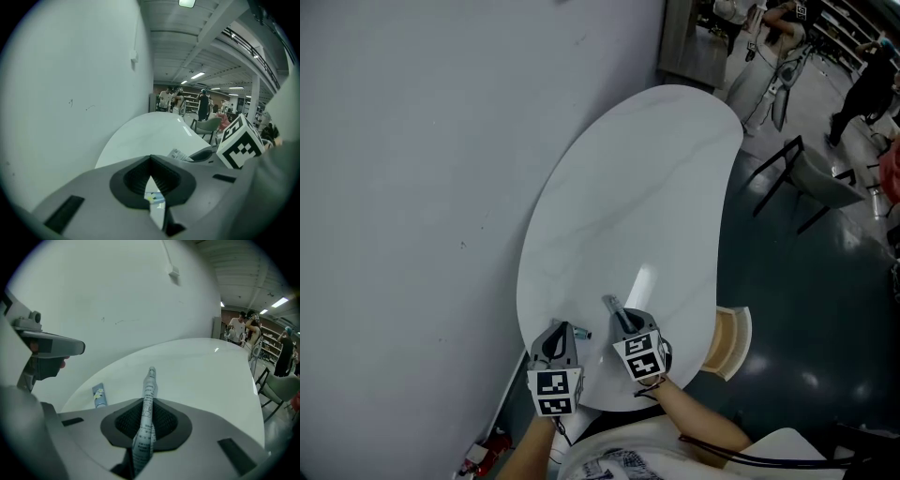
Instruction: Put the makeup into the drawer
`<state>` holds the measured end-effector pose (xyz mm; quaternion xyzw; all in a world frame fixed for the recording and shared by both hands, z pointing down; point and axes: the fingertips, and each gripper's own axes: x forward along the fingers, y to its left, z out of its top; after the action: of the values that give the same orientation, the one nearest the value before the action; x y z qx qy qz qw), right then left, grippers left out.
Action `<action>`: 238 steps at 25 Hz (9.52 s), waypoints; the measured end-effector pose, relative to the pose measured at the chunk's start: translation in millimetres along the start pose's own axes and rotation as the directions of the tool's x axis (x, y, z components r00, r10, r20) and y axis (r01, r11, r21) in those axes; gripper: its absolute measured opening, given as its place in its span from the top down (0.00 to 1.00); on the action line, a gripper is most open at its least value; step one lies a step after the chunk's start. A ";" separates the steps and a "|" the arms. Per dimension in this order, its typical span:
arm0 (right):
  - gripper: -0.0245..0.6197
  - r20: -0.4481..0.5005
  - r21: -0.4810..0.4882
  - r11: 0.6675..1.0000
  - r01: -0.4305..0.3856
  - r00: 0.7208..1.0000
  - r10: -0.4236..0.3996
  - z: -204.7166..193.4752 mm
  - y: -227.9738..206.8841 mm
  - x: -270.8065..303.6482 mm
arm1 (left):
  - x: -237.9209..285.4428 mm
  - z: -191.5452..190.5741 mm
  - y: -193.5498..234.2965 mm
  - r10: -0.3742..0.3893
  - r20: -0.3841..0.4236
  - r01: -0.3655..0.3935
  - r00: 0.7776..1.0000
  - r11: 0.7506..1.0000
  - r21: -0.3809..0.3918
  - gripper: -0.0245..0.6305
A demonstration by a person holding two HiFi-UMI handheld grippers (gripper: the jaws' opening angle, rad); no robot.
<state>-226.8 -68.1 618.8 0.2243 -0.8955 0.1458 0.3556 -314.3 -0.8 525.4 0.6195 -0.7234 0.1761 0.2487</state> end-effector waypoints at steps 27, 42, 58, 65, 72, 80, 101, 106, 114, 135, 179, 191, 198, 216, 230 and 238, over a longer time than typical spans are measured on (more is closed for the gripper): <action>0.88 0.229 0.098 0.988 0.119 0.963 -0.139 -15.2 91.4 -196.2 | -152.1 -29.9 -46.9 -0.089 0.170 0.070 0.981 0.991 0.115 0.94; 0.88 0.263 0.206 0.952 0.225 0.925 -0.275 -39.6 70.6 -263.8 | -162.3 -25.0 -106.4 -0.226 0.190 0.189 0.955 0.962 0.196 0.94; 0.88 0.189 0.389 0.864 0.321 0.890 -0.415 -105.6 -35.0 -302.3 | -99.3 -14.9 -219.0 -0.372 0.097 0.333 0.923 0.899 0.285 0.94; 0.88 0.155 0.455 0.823 0.341 0.879 -0.450 -137.0 -97.1 -311.6 | -62.6 -11.8 -272.7 -0.407 0.064 0.369 0.911 0.875 0.312 0.94; 0.88 0.125 0.479 0.815 0.326 0.893 -0.431 -155.3 -143.6 -311.6 | -35.4 -2.0 -311.9 -0.402 0.032 0.371 0.915 0.870 0.325 0.94; 0.88 0.106 0.490 0.827 0.276 0.923 -0.371 -176.1 -190.5 -295.5 | 1.8 -3.8 -342.2 -0.358 -0.006 0.342 0.934 0.885 0.317 0.94; 0.88 0.042 0.516 0.839 0.172 0.973 -0.225 -231.6 -236.6 -236.3 | 56.4 -22.2 -383.9 -0.304 -0.064 0.308 0.951 0.893 0.327 0.94; 0.88 0.011 0.540 0.824 0.173 0.977 -0.212 -239.2 -242.8 -202.6 | 78.4 -29.5 -383.3 -0.324 -0.096 0.337 0.941 0.883 0.327 0.94; 0.88 -0.059 0.568 0.798 0.200 0.977 -0.203 -257.6 -256.4 -149.9 | 123.6 -34.5 -380.0 -0.346 -0.130 0.370 0.929 0.873 0.317 0.94; 0.88 -0.294 0.530 0.794 0.299 0.943 -0.159 -304.9 -261.5 -73.5 | 167.7 -39.2 -378.7 -0.375 -0.201 0.422 0.905 0.851 0.314 0.94; 0.78 -0.283 0.560 0.790 0.248 0.954 -0.099 -330.6 -254.5 -30.5 | 186.0 -37.3 -360.4 -0.302 -0.213 0.352 0.929 0.899 0.262 0.94; 0.73 -0.236 0.584 0.789 0.190 0.970 -0.058 -321.6 -248.8 -36.7 | 157.2 -40.4 -343.2 -0.222 -0.176 0.258 0.959 0.939 0.225 0.94; 0.72 -0.214 0.568 0.806 0.165 0.976 -0.049 -313.6 -246.0 -42.4 | 133.1 -43.0 -335.2 -0.179 -0.139 0.205 0.974 0.958 0.201 0.94; 0.73 -0.020 0.559 0.824 0.086 0.996 -0.090 -255.8 -251.7 -131.0 | 67.0 -32.8 -303.2 -0.100 -0.054 0.108 0.994 0.979 0.174 0.94; 0.90 0.199 0.438 0.893 0.104 0.958 -0.208 -148.4 -155.0 -225.5 | -14.3 -16.0 -240.3 -0.125 0.068 0.112 0.990 0.979 0.172 0.94; 0.93 0.288 0.383 0.919 0.094 0.933 -0.216 -105.2 -67.2 -259.0 | -88.3 -18.6 -189.1 -0.122 0.133 0.099 0.984 0.981 0.169 0.94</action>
<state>34.7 -4.2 517.8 0.3781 -0.8783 0.2410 0.1661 -116.1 48.9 479.4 0.6878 -0.6871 0.1757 0.1547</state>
